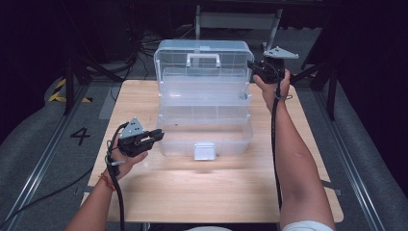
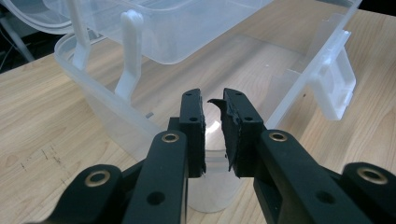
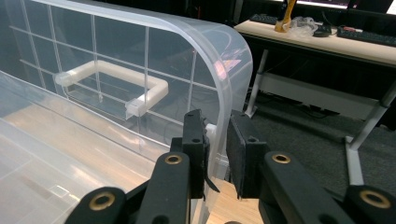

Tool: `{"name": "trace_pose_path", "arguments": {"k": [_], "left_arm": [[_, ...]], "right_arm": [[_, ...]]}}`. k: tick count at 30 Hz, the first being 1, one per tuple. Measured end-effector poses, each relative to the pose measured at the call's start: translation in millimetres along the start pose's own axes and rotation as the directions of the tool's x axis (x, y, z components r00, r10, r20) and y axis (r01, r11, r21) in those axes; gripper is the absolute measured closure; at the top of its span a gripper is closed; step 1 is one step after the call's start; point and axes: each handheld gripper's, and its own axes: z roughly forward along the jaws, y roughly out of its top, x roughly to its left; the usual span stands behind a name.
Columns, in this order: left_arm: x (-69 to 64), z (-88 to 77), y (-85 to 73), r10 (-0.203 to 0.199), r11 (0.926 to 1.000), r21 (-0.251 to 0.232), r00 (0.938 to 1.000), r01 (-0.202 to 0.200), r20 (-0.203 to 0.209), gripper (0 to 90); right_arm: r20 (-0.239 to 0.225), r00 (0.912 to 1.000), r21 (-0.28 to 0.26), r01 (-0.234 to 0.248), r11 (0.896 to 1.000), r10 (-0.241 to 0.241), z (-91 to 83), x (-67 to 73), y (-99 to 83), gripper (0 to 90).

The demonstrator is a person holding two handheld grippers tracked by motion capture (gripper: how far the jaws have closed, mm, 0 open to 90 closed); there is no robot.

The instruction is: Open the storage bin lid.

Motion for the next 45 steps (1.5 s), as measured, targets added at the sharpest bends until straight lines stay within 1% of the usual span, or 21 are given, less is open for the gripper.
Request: {"name": "trace_pose_path", "arguments": {"k": [11,17,21,23,25,29,30,31,32,33,34,35,36,37,38,39,41,42,43,44,45], "left_arm": [[-0.1,0.5,0.3,0.003,1.0000,-0.001,1.0000,-0.003,-0.003,78.7],[-1.0,-1.1,1.2,0.010,0.9999,0.005,0.9998,-0.010,-0.014,77.1],[-1.7,-3.5,1.0,0.007,1.0000,0.003,0.9998,-0.007,-0.016,77.0],[-2.2,-5.4,1.0,0.011,0.9999,0.003,0.9996,-0.011,-0.026,76.9],[-3.6,-8.0,1.4,0.005,1.0000,0.003,0.9994,-0.005,-0.034,76.0],[-7.5,-16.6,0.8,0.013,0.9999,0.010,0.9987,-0.013,-0.049,73.4],[-8.8,-21.8,-0.3,0.018,0.9997,0.021,0.9976,-0.017,-0.067,72.2],[-9.8,-25.6,-1.6,0.015,0.9994,0.031,0.9965,-0.013,-0.082,69.1],[-9.9,-29.5,-3.3,0.013,0.9992,0.039,0.9963,-0.010,-0.085,66.8],[-9.9,-33.9,-6.1,0.003,0.9983,0.058,0.9971,0.001,-0.076,64.1],[-10.2,-36.8,-9.6,-0.009,0.9966,0.081,0.9972,0.015,-0.075,60.1],[-11.2,-39.0,-14.4,-0.007,0.9941,0.108,0.9965,0.016,-0.083,57.3],[-11.2,-39.0,-14.4,-0.007,0.9941,0.108,0.9965,0.016,-0.083,54.5],[-11.9,-40.9,-21.9,0.005,0.9886,0.150,0.9953,0.010,-0.096,54.5],[-12.0,-41.6,-31.0,0.011,0.9822,0.188,0.9941,0.010,-0.108,52.3],[-11.2,-42.2,-36.4,0.012,0.9764,0.216,0.9936,0.013,-0.112,49.3],[-8.4,-41.7,-52.3,-0.011,0.9638,0.264,0.9933,0.041,-0.115,46.5],[-7.6,-41.5,-59.5,-0.025,0.9580,0.281,0.9928,0.057,-0.117,45.2],[-6.7,-41.6,-65.4,-0.024,0.9530,0.297,0.9918,0.061,-0.126,44.3],[-6.5,-41.7,-70.7,-0.033,0.9517,0.299,0.9913,0.070,-0.128,43.4],[-6.5,-42.2,-74.8,-0.040,0.9494,0.305,0.9927,0.074,-0.114,41.7]], "right_arm": [[-0.014,0.9996,0.015,-0.024,1.000,0.024,9.2,-6.0,2.7,79.4],[-0.019,0.9996,0.030,-0.020,0.999,0.021,14.3,-9.3,4.6,79.3],[-0.021,0.9995,0.040,-0.022,0.999,0.022,18.0,-11.2,5.8,79.2],[-0.022,0.9996,0.046,-0.018,0.999,0.019,19.8,-12.0,6.3,79.1],[-0.023,0.9996,0.053,-0.017,0.998,0.019,21.7,-13.1,7.1,79.0],[-0.028,0.9993,0.066,-0.022,0.998,0.024,24.7,-14.6,8.5,78.9],[-0.029,0.9993,0.069,-0.021,0.997,0.023,26.1,-15.5,8.8,78.9],[-0.032,0.9992,0.072,-0.023,0.997,0.025,27.4,-16.0,9.0,78.9],[-0.033,0.9991,0.074,-0.025,0.997,0.028,28.4,-16.4,9.0,78.9],[-0.035,0.9990,0.075,-0.024,0.997,0.027,29.1,-17.2,9.0,78.8],[-0.036,0.9990,0.080,-0.025,0.997,0.028,29.7,-18.0,9.3,78.8],[-0.036,0.9990,0.081,-0.024,0.996,0.027,30.2,-18.3,9.5,78.8],[-0.036,0.9990,0.081,-0.024,0.996,0.027,30.2,-18.3,9.5,78.8],[-0.036,0.9990,0.082,-0.023,0.996,0.026,30.7,-18.3,9.7,78.7],[-0.036,0.9990,0.086,-0.024,0.996,0.028,31.1,-18.2,10.0,78.7],[-0.034,0.9990,0.087,-0.025,0.996,0.028,31.4,-18.3,10.2,78.7],[-0.035,0.9989,0.088,-0.029,0.996,0.032,31.6,-18.2,10.2,78.7],[-0.035,0.9989,0.090,-0.028,0.996,0.031,31.7,-18.1,10.4,78.7],[-0.033,0.9990,0.090,-0.026,0.996,0.029,32.0,-18.0,10.6,78.6],[-0.033,0.9991,0.091,-0.024,0.996,0.027,32.2,-18.0,10.7,78.5],[-0.030,0.9994,0.095,-0.016,0.995,0.019,32.5,-18.0,11.0,78.4]]}}
